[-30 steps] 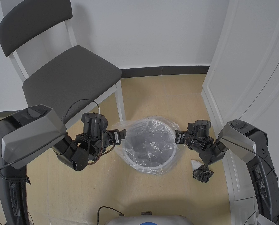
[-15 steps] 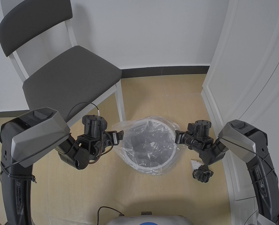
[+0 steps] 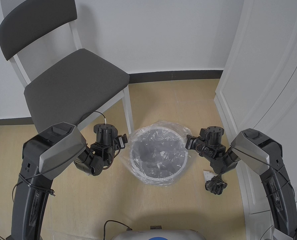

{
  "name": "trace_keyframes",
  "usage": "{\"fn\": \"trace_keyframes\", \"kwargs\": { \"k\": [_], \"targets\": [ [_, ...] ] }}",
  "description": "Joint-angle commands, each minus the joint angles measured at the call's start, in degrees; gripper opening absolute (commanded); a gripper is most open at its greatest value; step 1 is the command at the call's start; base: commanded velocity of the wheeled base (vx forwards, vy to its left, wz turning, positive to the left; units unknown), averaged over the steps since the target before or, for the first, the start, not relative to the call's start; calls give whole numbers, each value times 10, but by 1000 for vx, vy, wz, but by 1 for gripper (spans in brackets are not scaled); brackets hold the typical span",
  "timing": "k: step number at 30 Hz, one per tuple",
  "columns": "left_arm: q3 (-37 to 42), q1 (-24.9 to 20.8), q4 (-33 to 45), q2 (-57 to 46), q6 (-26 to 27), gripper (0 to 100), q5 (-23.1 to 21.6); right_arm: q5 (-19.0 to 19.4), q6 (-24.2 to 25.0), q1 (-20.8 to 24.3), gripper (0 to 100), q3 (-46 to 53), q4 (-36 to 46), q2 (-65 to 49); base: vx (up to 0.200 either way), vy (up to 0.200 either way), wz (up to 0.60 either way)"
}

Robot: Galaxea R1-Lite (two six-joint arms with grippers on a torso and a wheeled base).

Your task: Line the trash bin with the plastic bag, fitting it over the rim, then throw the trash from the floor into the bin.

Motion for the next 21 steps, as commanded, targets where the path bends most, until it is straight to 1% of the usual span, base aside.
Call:
{"fn": "trace_keyframes", "kwargs": {
  "k": [1,5,11,16,21],
  "targets": [
    [-27,6,3,45,-2,100,7,-1,2,0,0,-15,-2,23,0,0,0],
    [-43,6,11,67,1,100,22,-2,2,0,0,-36,4,47,0,0,0],
    [-41,4,17,67,1,100,23,-2,2,-4,0,-41,4,65,0,0,0],
    [-14,13,19,28,1,100,22,-2,2,-8,0,-32,1,56,0,0,0],
    [-3,9,27,38,4,100,18,-3,1,-7,0,-26,3,58,0,0,0]
  ]
}}
